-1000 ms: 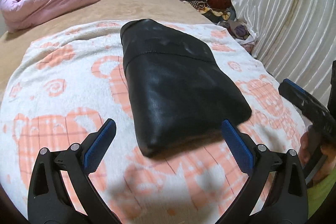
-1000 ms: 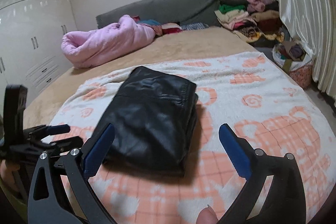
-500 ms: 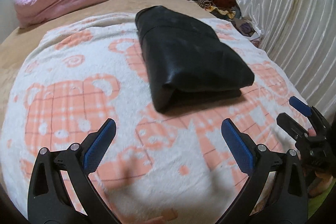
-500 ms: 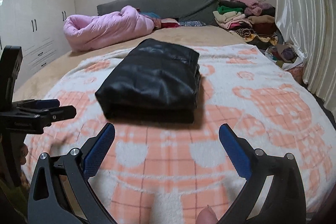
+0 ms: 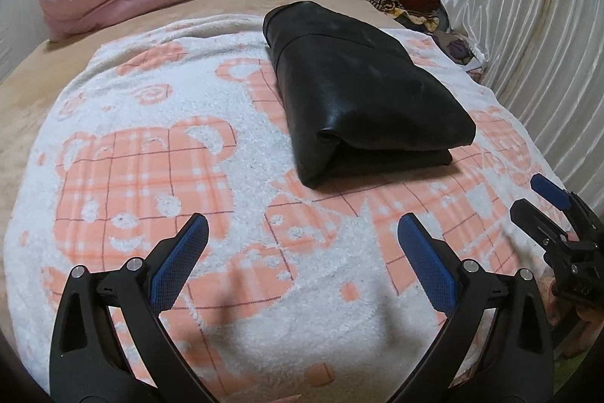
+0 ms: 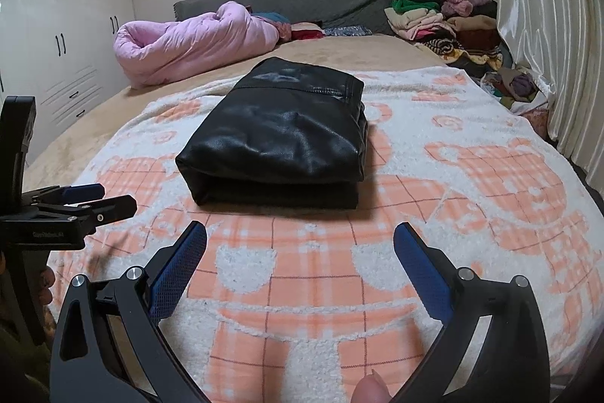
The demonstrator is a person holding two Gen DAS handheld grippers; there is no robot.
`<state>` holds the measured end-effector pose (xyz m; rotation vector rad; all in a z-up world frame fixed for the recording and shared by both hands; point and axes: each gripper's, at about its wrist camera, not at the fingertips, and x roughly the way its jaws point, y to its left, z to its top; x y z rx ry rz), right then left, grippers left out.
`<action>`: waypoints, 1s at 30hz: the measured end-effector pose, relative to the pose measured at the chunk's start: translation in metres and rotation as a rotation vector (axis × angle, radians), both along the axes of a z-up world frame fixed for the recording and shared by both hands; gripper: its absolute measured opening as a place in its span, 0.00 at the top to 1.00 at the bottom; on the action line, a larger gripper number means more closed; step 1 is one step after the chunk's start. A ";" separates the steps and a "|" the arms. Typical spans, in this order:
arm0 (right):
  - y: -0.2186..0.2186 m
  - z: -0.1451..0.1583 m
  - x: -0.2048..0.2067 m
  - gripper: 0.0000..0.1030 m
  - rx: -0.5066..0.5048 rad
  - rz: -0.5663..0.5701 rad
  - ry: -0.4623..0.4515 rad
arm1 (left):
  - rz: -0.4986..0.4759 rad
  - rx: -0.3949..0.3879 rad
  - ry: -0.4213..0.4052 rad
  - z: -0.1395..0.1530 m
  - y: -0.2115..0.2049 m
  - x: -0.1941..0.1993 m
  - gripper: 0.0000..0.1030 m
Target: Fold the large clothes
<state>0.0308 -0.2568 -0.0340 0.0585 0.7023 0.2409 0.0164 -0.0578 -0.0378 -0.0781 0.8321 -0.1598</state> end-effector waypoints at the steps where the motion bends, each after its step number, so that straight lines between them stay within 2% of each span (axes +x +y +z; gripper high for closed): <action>1: 0.000 0.000 0.000 0.04 -0.001 -0.003 0.000 | 0.001 -0.002 0.002 0.000 0.000 0.000 0.09; 30: 0.003 -0.005 0.001 0.04 0.026 0.019 0.041 | -0.003 0.009 -0.014 0.005 -0.001 -0.001 0.09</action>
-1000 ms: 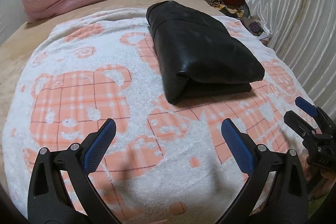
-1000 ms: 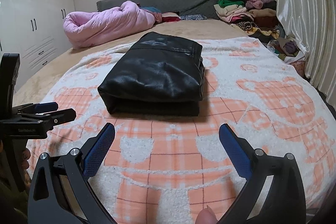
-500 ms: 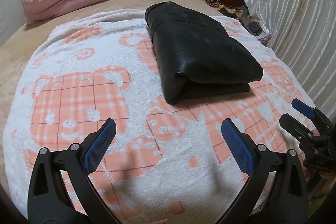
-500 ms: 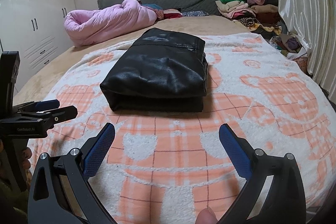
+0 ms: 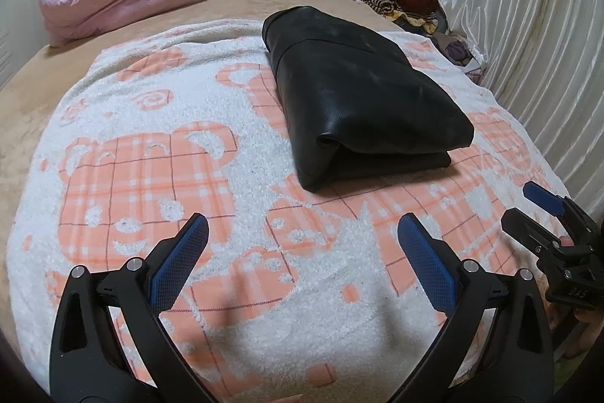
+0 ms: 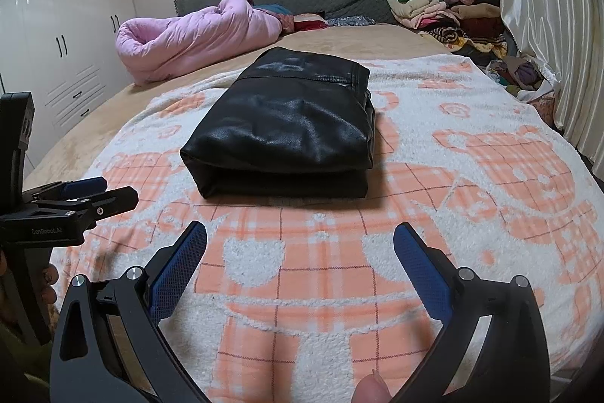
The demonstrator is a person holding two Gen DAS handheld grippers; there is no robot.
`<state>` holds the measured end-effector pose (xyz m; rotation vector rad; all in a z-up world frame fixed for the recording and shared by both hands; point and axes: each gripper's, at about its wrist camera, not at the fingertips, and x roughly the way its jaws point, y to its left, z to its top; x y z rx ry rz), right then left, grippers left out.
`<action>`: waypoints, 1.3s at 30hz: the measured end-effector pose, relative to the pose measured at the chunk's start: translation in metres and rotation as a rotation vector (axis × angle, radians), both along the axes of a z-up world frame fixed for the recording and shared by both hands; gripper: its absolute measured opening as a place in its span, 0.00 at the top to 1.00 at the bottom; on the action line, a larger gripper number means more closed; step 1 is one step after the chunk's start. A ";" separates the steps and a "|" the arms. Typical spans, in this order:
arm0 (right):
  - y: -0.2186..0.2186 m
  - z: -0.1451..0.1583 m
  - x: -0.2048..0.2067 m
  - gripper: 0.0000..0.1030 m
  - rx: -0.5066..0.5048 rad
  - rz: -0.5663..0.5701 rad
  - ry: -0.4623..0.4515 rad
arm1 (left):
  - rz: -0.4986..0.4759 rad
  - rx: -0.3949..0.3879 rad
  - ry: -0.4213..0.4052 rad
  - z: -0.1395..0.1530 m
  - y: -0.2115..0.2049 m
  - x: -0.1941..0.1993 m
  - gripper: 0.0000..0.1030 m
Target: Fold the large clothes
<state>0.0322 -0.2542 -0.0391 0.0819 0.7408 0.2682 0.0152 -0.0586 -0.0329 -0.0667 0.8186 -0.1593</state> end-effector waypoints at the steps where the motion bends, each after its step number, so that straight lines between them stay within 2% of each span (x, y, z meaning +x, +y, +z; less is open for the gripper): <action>1: 0.000 0.000 0.000 0.04 0.000 -0.001 0.001 | -0.001 0.001 -0.001 0.000 0.000 0.000 0.09; 23: 0.002 0.000 -0.001 0.04 -0.012 0.003 0.004 | 0.015 0.022 0.001 -0.002 0.001 0.000 0.09; 31: 0.001 0.000 -0.002 0.04 -0.014 -0.002 0.005 | 0.039 0.065 0.004 -0.007 0.003 -0.001 0.09; 35: -0.010 0.005 -0.007 0.04 0.008 -0.036 0.001 | 0.066 0.031 0.008 -0.010 0.018 0.000 0.09; 37: -0.025 0.010 -0.009 0.04 0.025 -0.078 -0.008 | 0.091 0.028 0.013 -0.012 0.028 0.004 0.09; 39: -0.057 0.018 -0.014 0.04 0.046 -0.165 -0.028 | 0.127 0.039 0.019 -0.012 0.043 0.011 0.09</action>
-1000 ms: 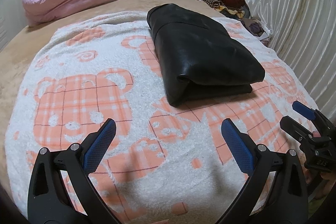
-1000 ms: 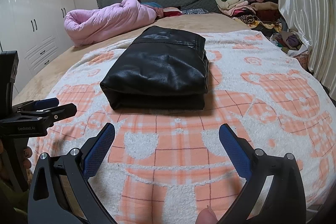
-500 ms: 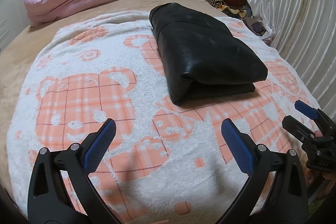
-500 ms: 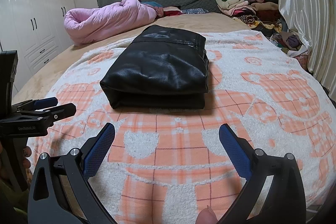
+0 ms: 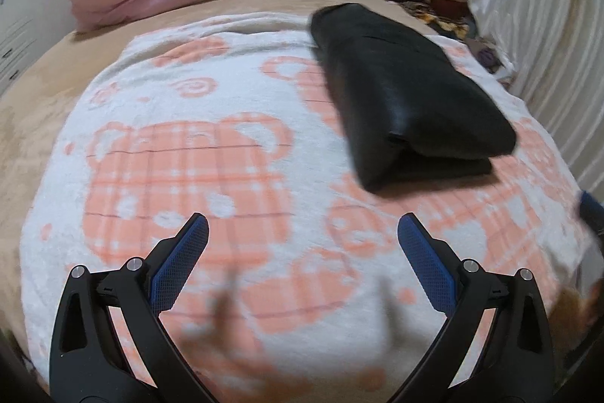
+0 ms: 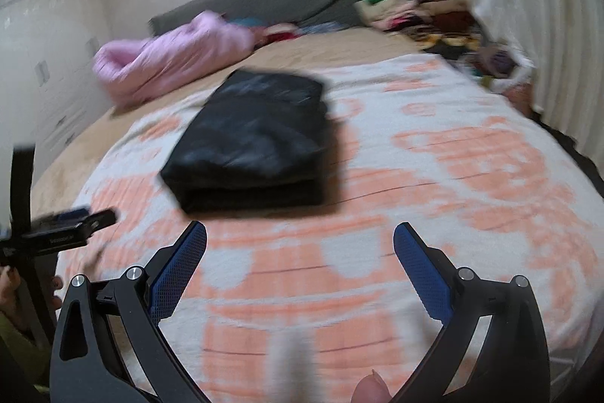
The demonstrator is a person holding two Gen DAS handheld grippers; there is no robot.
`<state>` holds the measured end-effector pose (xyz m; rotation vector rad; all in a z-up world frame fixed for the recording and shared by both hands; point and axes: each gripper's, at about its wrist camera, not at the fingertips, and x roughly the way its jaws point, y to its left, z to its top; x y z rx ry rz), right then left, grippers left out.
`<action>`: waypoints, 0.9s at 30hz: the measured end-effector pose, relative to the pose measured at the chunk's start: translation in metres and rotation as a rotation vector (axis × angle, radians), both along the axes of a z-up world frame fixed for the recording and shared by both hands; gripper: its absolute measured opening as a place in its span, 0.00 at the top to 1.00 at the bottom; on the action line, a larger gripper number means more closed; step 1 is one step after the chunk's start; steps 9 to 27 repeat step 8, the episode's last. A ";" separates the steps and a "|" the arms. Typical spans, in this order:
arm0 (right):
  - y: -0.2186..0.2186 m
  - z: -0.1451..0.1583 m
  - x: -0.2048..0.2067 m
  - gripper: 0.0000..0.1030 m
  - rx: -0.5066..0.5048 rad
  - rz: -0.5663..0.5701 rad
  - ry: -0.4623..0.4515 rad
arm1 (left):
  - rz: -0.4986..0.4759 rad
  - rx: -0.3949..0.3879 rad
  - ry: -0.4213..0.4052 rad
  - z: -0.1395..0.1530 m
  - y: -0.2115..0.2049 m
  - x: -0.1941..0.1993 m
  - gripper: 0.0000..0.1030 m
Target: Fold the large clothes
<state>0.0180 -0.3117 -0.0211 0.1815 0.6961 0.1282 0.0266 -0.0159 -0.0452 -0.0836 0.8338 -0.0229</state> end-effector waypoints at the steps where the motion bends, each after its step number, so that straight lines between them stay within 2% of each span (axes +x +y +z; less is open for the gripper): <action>1: -0.024 0.003 -0.002 0.04 0.022 -0.060 -0.001 | 0.026 0.004 0.003 0.000 0.009 0.005 0.09; 3: -0.072 0.005 -0.008 0.04 0.047 -0.182 -0.001 | 0.086 0.002 0.022 -0.002 0.036 0.017 0.09; 5: -0.140 0.001 -0.021 0.04 0.047 -0.364 0.011 | 0.149 -0.007 0.049 -0.006 0.070 0.030 0.09; 8: -0.260 -0.022 -0.051 0.04 -0.011 -0.713 0.092 | 0.289 -0.010 0.092 -0.013 0.143 0.048 0.09; 27: -0.260 -0.022 -0.051 0.04 -0.011 -0.713 0.092 | 0.289 -0.010 0.092 -0.013 0.143 0.048 0.09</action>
